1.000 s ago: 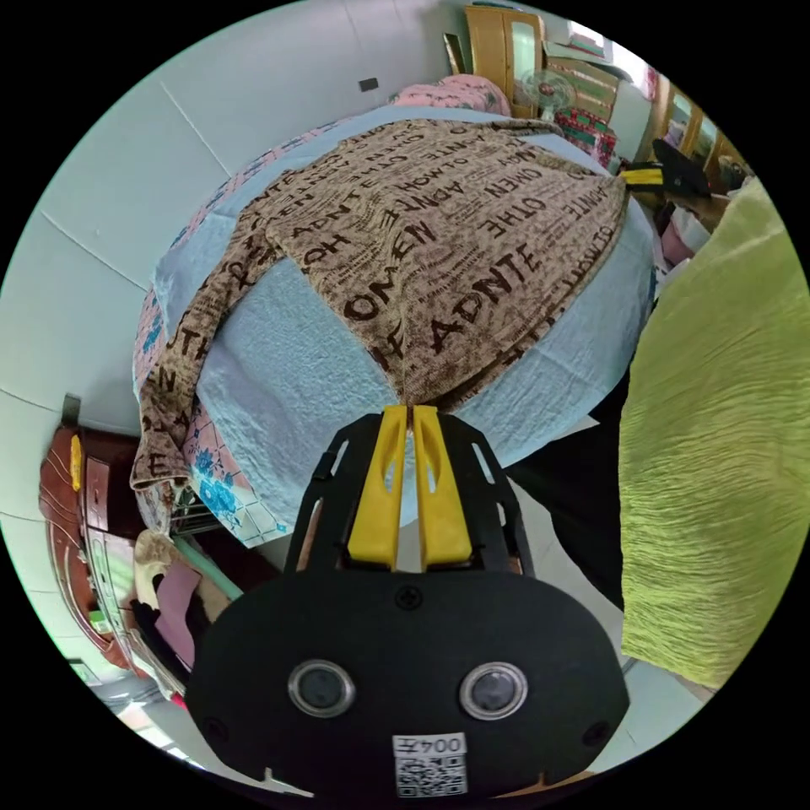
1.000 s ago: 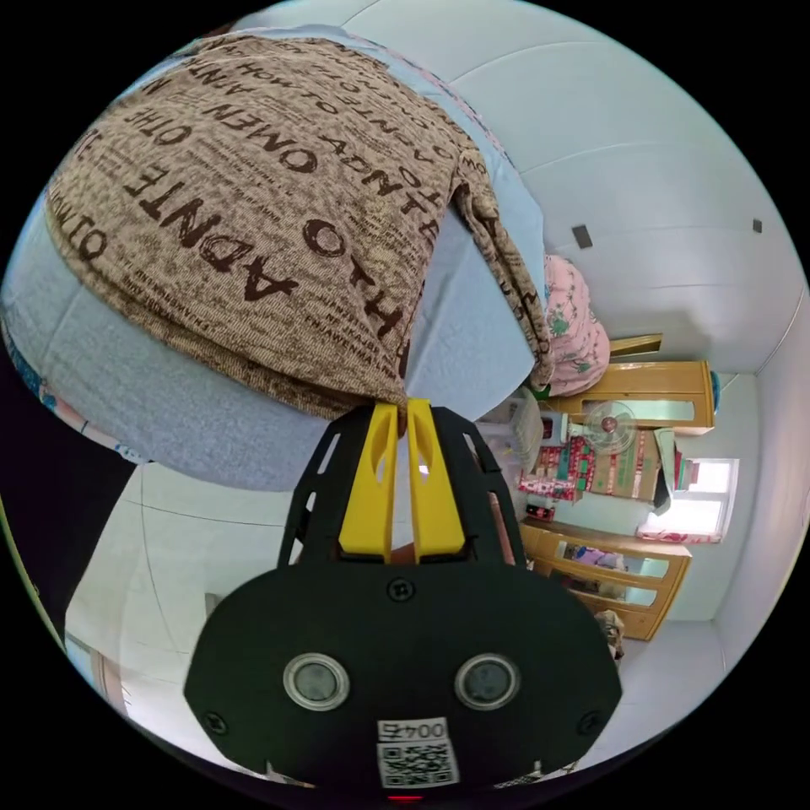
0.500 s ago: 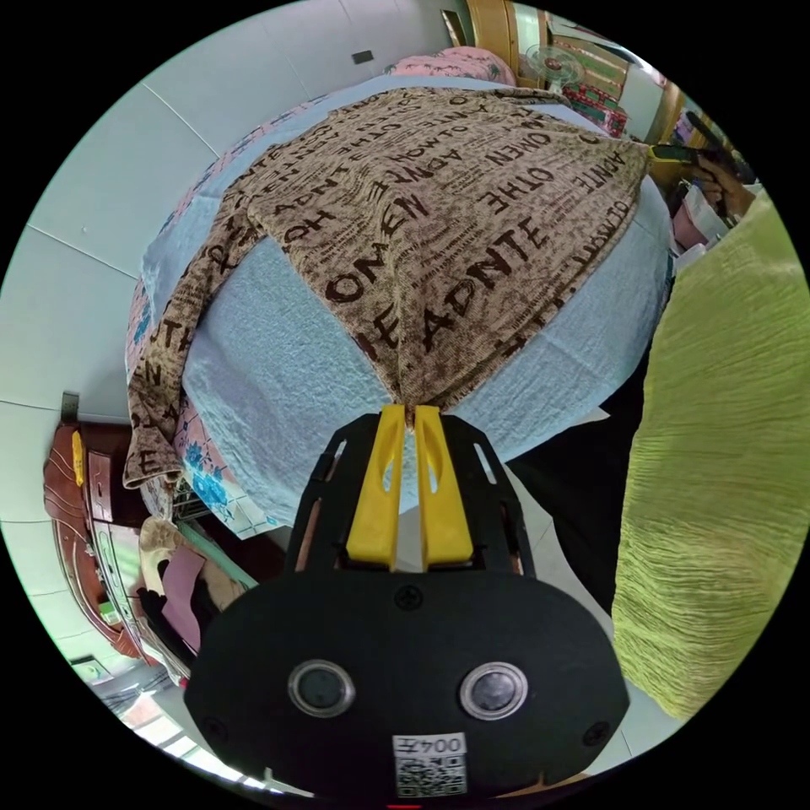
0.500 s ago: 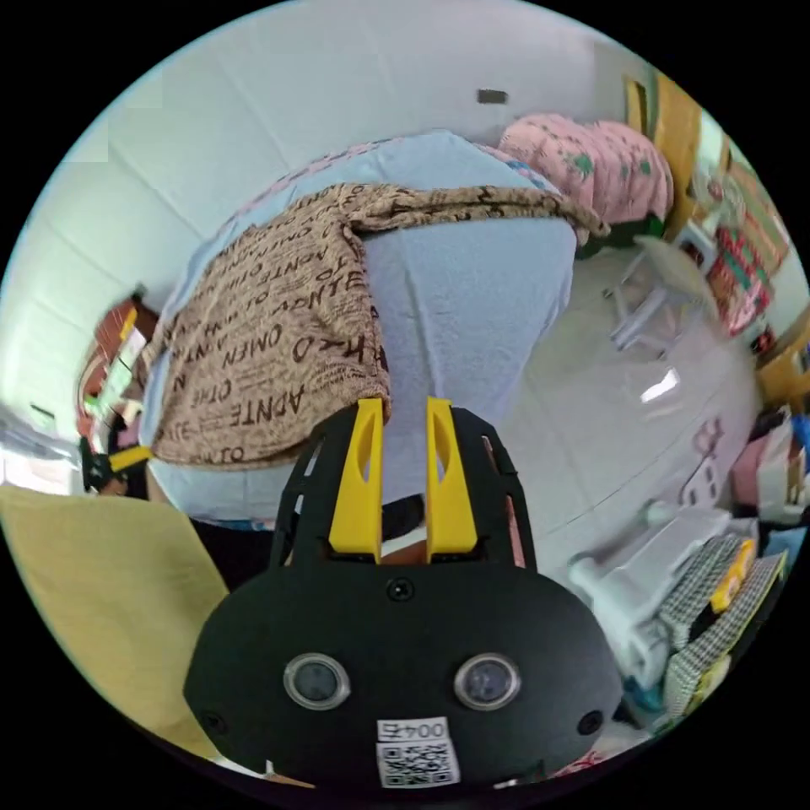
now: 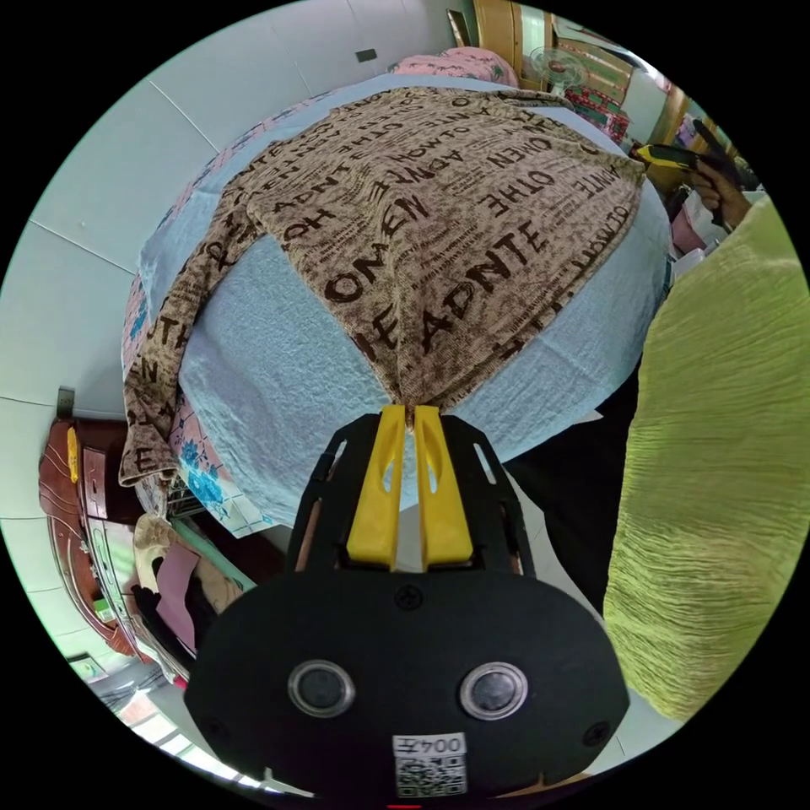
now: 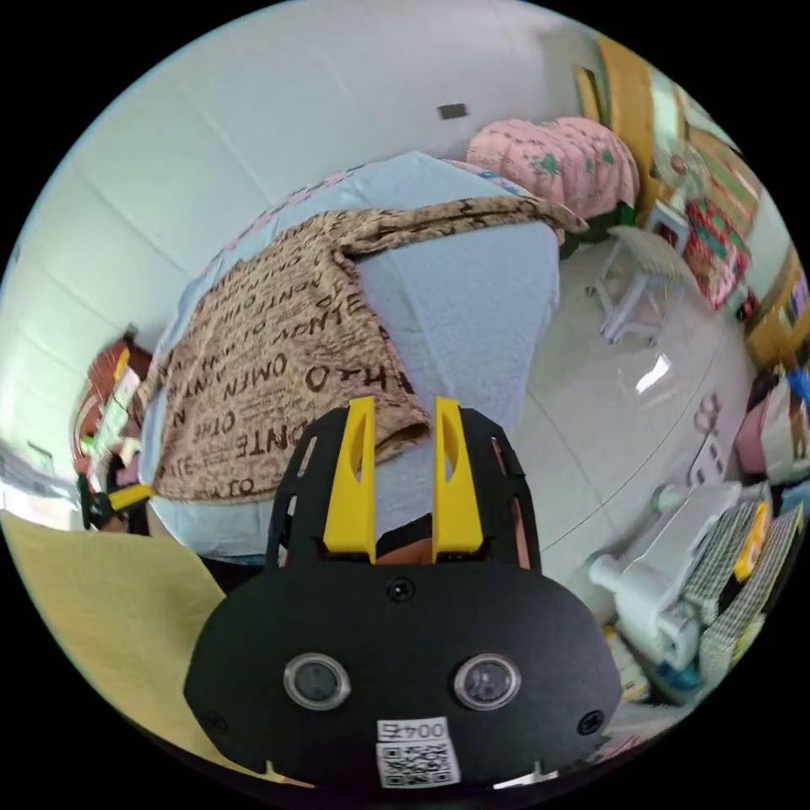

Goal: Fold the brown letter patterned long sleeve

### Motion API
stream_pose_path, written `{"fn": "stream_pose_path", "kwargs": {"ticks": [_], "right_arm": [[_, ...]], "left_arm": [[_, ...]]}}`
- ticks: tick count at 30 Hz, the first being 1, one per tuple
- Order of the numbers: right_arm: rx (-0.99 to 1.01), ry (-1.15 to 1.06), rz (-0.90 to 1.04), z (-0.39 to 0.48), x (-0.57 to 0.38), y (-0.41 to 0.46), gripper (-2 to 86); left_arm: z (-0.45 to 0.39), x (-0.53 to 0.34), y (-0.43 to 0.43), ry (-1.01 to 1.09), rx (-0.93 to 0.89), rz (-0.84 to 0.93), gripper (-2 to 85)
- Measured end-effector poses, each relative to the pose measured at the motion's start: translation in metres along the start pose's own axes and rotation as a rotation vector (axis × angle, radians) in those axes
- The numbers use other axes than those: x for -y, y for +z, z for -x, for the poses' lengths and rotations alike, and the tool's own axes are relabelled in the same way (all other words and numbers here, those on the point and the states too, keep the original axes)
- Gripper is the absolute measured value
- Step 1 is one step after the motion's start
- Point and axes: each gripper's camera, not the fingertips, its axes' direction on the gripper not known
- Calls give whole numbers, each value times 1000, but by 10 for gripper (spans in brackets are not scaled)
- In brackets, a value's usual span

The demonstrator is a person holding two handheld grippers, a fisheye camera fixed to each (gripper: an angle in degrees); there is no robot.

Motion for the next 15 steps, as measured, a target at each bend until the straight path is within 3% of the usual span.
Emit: {"fn": "stream_pose_path", "kwargs": {"ticks": [7,11,15], "right_arm": [[-364,-412,184,74,-5,66,44],[-426,-564,219,83,-4,66,39],[-345,-508,301,62,3,76,65]], "left_arm": [[5,5,7,-2,2,1,29],[7,7,11,26,33,10,37],[2,6,21,101,40,17,56]]}}
